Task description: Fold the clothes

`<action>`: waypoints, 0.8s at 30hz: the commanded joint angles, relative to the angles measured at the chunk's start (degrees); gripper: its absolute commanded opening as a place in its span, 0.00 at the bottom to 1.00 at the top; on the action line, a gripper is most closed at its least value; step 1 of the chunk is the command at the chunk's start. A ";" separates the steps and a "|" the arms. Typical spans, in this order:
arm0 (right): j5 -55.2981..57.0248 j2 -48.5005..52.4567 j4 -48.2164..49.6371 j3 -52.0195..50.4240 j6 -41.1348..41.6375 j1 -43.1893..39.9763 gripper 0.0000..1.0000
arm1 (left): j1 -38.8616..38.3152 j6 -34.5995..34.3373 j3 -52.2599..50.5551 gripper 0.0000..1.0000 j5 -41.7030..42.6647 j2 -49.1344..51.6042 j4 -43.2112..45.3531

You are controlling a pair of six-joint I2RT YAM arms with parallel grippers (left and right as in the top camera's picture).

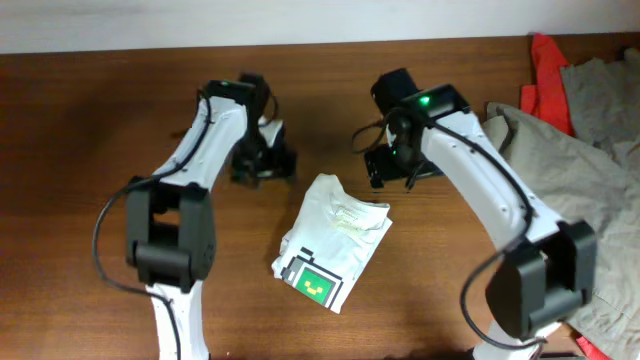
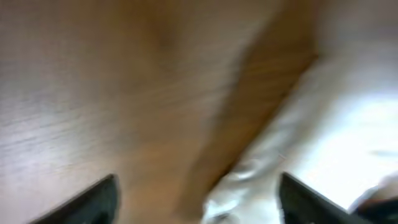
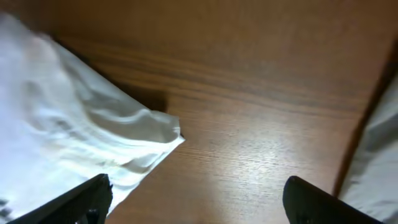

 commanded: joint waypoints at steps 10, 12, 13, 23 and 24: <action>1.33 -4.94 -3.76 1.75 -0.15 -0.26 0.93 | -5.90 5.81 0.90 0.95 18.12 9.92 9.84; 1.33 -4.96 -3.78 1.75 -0.15 -0.28 0.93 | -7.67 5.84 0.87 0.90 18.08 11.56 8.92; 1.33 -4.94 -3.80 1.75 -0.15 -0.28 0.93 | -8.44 5.84 0.83 0.73 18.10 12.41 8.33; 3.10 -5.86 -4.68 1.75 -0.15 -1.09 0.93 | 3.54 8.33 0.72 0.00 15.67 10.51 6.21; 3.04 -6.12 -4.66 1.75 -0.13 -1.81 0.93 | 8.24 7.39 0.72 0.00 15.65 9.20 6.36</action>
